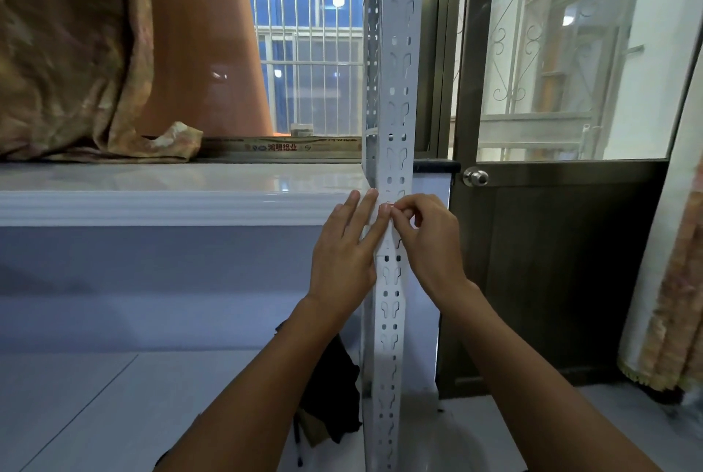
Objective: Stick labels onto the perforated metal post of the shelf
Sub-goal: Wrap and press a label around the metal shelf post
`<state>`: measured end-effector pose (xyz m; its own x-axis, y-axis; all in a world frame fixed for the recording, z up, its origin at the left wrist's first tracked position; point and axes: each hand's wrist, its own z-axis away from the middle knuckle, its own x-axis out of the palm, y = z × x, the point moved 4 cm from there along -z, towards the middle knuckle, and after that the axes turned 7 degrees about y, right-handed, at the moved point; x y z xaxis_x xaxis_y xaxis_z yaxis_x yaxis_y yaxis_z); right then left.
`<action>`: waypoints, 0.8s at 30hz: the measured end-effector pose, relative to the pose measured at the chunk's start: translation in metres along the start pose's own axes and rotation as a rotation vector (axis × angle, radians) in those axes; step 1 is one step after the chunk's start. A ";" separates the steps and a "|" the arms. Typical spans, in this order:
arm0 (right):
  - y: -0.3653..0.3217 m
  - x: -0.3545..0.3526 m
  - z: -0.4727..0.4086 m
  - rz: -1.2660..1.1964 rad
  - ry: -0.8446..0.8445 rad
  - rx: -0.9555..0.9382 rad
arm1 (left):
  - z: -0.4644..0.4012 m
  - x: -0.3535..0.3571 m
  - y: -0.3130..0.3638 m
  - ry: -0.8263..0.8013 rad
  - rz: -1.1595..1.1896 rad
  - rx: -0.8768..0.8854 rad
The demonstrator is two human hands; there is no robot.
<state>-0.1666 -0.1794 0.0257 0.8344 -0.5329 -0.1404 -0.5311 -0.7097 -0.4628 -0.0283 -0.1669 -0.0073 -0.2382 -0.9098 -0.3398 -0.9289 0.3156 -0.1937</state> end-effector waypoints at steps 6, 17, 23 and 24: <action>-0.004 0.006 -0.002 0.128 -0.093 -0.145 | 0.000 0.000 -0.004 0.013 0.040 -0.007; 0.005 0.001 0.008 0.041 0.062 -0.159 | 0.003 0.000 -0.003 0.029 0.090 -0.037; -0.001 0.003 0.009 0.080 0.072 -0.133 | 0.004 0.001 -0.003 0.030 0.077 -0.036; -0.001 0.003 0.009 0.080 0.069 -0.122 | 0.005 0.000 -0.003 0.027 0.074 -0.035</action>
<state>-0.1618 -0.1762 0.0182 0.7786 -0.6177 -0.1101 -0.6133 -0.7121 -0.3418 -0.0244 -0.1669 -0.0112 -0.3136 -0.8914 -0.3273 -0.9177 0.3730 -0.1364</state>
